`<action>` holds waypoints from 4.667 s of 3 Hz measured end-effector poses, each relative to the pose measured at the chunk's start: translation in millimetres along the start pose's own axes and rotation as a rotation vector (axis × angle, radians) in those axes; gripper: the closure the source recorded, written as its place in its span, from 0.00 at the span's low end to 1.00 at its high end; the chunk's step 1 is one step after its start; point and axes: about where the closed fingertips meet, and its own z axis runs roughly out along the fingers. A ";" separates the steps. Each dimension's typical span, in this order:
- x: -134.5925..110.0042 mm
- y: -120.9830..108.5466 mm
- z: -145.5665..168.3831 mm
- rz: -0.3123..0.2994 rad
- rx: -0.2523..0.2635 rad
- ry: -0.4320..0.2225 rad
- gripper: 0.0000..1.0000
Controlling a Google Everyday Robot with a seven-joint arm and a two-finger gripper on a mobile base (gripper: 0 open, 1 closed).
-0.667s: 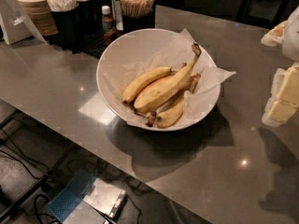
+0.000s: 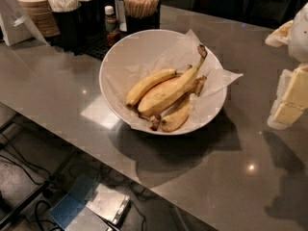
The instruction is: Pick banana from white bowl
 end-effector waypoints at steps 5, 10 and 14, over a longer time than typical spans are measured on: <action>-132.4 24.1 42.9 -0.439 -0.199 -0.171 0.00; -209.2 31.4 104.7 -0.844 -0.289 -0.051 0.00; -175.1 -30.6 122.3 -0.703 -0.194 0.041 0.00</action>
Offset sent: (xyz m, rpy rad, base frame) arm 0.0056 0.0980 -0.0093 0.1403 0.1023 0.4306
